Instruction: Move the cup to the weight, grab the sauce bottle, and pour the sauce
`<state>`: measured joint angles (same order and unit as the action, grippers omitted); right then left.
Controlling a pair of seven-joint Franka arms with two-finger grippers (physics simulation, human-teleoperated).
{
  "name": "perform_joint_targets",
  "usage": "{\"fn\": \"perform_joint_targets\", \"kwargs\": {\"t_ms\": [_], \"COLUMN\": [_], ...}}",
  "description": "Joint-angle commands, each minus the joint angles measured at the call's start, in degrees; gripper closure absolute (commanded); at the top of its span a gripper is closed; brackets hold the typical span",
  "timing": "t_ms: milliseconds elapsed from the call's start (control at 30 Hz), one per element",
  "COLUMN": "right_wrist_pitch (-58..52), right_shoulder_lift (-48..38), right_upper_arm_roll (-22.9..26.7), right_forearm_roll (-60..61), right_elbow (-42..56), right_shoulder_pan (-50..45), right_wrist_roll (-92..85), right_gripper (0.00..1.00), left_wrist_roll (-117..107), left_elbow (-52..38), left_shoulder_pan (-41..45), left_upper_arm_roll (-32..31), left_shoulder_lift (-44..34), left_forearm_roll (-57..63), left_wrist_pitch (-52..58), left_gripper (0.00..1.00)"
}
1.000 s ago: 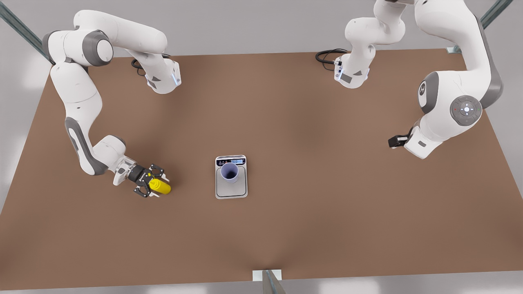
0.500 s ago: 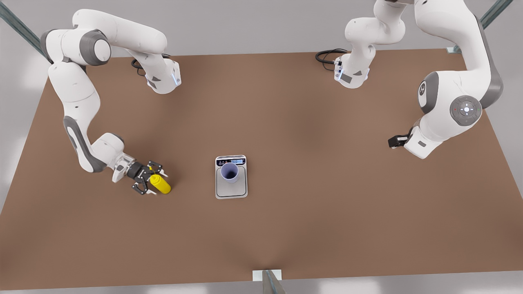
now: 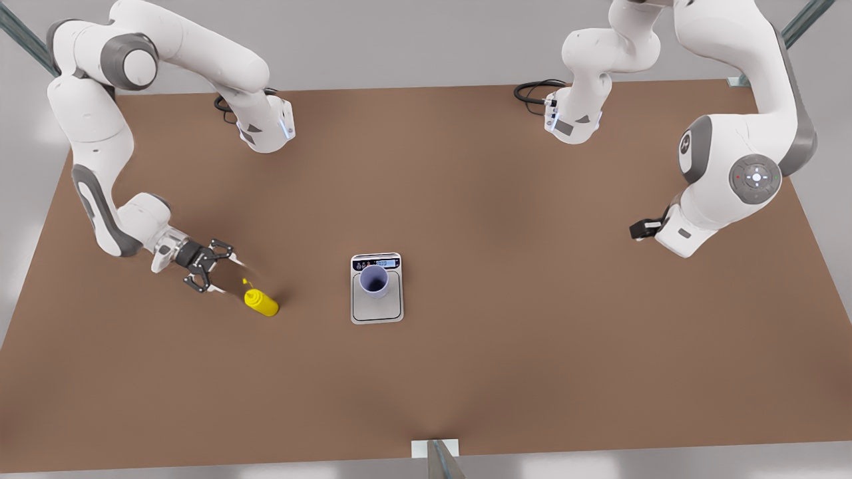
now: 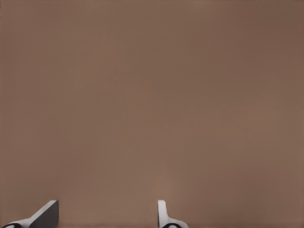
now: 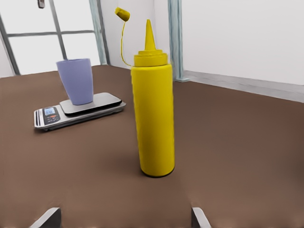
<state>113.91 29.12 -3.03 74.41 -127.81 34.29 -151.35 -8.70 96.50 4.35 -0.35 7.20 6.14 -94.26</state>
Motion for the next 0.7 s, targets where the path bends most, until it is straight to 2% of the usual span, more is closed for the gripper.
{"fn": "perform_joint_targets", "kwargs": {"t_ms": [0, 67, 100, 133, 167, 233, 267, 333, 400, 500, 667], "right_wrist_pitch": [0.0, -5.6, -12.0, -22.1, -26.3, -26.6, -26.3, -26.0, -24.9, -18.8, -18.1], "right_shoulder_lift": [-1.3, -11.4, -12.6, -10.1, -9.0, -8.1, -8.2, -8.1, -8.3, -10.6, -11.8], "right_upper_arm_roll": [1.3, 8.6, 8.7, 8.3, 8.4, 8.3, 8.4, 8.4, 8.4, 8.8, 8.8], "right_forearm_roll": [-2.8, -24.6, -35.1, -47.0, -52.5, -61.9, -62.7, -65.1, -74.0, -74.9, -73.3], "right_elbow": [0.4, 8.4, 19.1, 36.5, 46.6, 53.9, 54.2, 55.6, 57.2, 55.4, 53.5], "right_shoulder_pan": [-0.1, -0.2, -1.1, -6.7, -13.7, -26.0, -31.3, -36.1, -37.5, -41.8, -42.5], "right_wrist_roll": [1.8, 17.9, 29.8, 47.3, 61.0, 83.1, 96.8, 123.7, 139.6, 149.1, 151.5], "right_gripper": [0.00, 0.00, 0.00, 0.00, 0.00, 0.00, 0.00, 0.00, 0.00, 0.00, 0.00], "left_wrist_roll": [0.0, 0.0, 0.0, 0.1, 0.5, 0.9, 0.9, 4.9, 5.2, 5.3, 5.3], "left_elbow": [0.0, -0.4, -1.4, -4.2, -7.6, -11.0, -12.0, -14.0, -13.4, -13.3, -13.4], "left_shoulder_pan": [0.0, 0.0, 0.0, 0.0, -0.1, -0.7, -0.7, -1.7, -1.7, -1.5, -1.5], "left_upper_arm_roll": [0.0, 0.0, 0.0, 0.1, 0.6, 0.7, 0.7, 0.7, 0.7, 0.7, 0.7], "left_shoulder_lift": [0.0, 0.0, 0.2, 0.8, 2.2, 2.6, 2.4, 0.1, -3.1, -2.8, -2.3], "left_forearm_roll": [0.0, 0.0, 0.0, 0.4, 0.8, 1.2, 1.2, 0.5, 0.4, 0.4, 0.3], "left_wrist_pitch": [0.0, 0.0, 0.2, 0.4, 0.5, 2.1, 2.2, 6.1, 9.6, 10.7, 10.7], "left_gripper": [0.00, 0.00, 0.00, 0.00, 0.00, 0.00, 0.00, 0.00, 0.00, 0.00, 0.00]}}
